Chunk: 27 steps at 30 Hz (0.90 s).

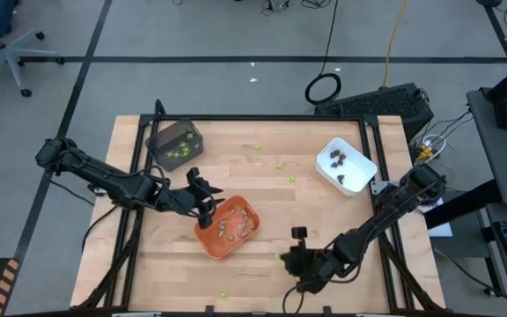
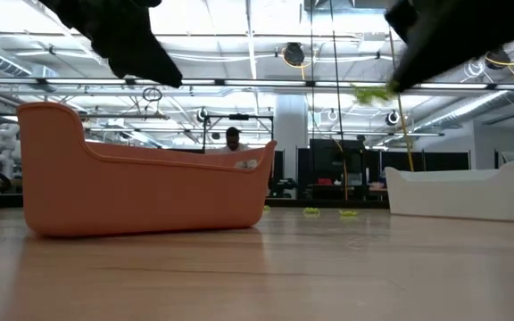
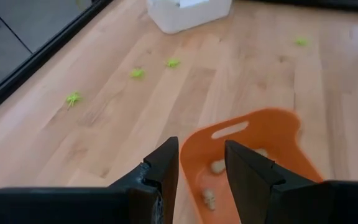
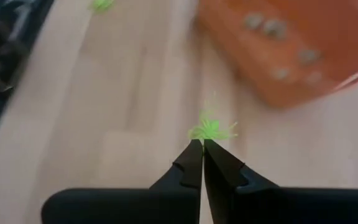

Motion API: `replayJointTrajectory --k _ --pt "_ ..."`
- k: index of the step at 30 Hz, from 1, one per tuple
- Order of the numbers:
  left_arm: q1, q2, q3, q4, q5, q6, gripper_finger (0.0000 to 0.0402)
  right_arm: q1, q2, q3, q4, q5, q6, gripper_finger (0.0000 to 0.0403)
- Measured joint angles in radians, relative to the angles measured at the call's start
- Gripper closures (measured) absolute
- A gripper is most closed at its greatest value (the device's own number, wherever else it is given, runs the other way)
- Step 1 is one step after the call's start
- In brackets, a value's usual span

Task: Sort Halloween decoration
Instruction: Put the green spider toy into the black bin

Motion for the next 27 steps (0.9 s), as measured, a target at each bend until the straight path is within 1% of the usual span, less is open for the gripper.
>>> replayJointTrajectory --k 2,5,7,11,17,20,23,27 --pt "0.000 0.000 0.000 0.035 0.000 0.000 0.0272 -0.012 -0.014 0.000 0.020 0.053 -0.056 0.0402" --pt "-0.001 0.000 0.000 0.083 0.017 0.003 0.0272 -0.032 -0.025 0.002 0.035 0.077 -0.117 0.0402" --pt "-0.007 0.000 0.000 0.096 0.021 0.007 0.0272 -0.046 -0.025 0.002 0.028 0.066 -0.128 0.0402" --pt "-0.017 0.000 0.000 0.097 0.023 0.008 0.0272 -0.062 -0.020 0.002 0.019 0.001 -0.130 0.0402" --pt "-0.026 0.019 0.000 0.099 0.019 0.008 0.0272 -0.063 -0.019 0.002 0.011 -0.006 -0.137 0.0403" --pt "-0.026 0.047 0.000 0.111 0.015 0.009 0.0272 -0.068 -0.016 0.002 0.000 -0.052 -0.123 0.0403" --pt "-0.026 0.081 0.000 0.117 0.015 0.029 0.0272 -0.076 0.021 0.002 0.020 -0.149 -0.111 0.0401" --pt "-0.026 0.120 0.000 0.145 0.015 0.050 0.0272 -0.091 0.097 0.002 0.098 -0.213 -0.103 0.0380"
